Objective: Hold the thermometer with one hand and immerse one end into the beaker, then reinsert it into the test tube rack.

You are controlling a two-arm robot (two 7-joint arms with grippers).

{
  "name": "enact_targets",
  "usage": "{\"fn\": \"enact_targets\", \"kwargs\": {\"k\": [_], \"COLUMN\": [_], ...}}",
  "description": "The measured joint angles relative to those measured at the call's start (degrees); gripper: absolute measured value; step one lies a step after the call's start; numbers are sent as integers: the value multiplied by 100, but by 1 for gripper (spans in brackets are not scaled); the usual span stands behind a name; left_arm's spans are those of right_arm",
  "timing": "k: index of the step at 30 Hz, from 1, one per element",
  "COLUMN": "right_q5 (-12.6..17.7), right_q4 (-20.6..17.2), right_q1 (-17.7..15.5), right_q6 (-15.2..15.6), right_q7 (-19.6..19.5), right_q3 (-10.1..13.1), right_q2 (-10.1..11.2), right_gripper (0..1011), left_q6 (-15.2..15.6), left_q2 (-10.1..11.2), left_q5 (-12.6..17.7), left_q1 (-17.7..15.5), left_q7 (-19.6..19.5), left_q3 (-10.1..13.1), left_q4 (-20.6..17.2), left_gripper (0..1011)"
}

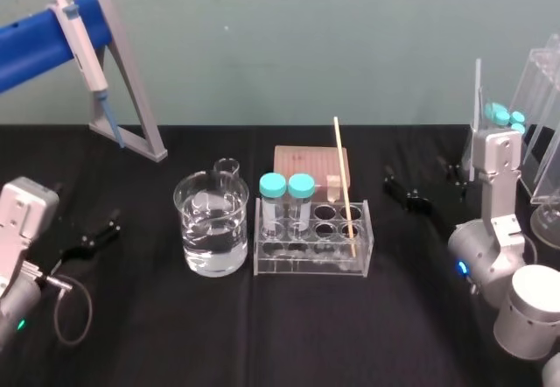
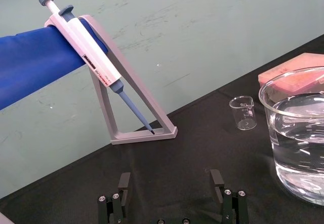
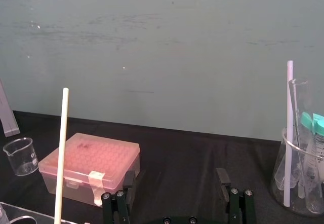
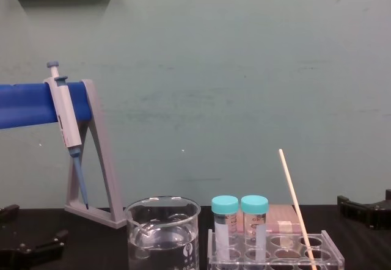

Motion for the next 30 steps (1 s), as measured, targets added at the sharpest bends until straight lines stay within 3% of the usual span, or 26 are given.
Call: {"fn": "enact_targets", "kwargs": {"k": [30], "right_q5": [2], "right_q4": [-41], "right_q1": [27], "right_q6": [-45], "right_q7": [-30], "right_q3": [4], "right_q2": [13], "right_gripper": [1003], "left_q6": [0], "left_q2": [0], "left_q5": [0], "left_q1": [0], "left_q7": [0], "left_q3": [0], "left_q4": [0], "left_gripper": [1004]}}
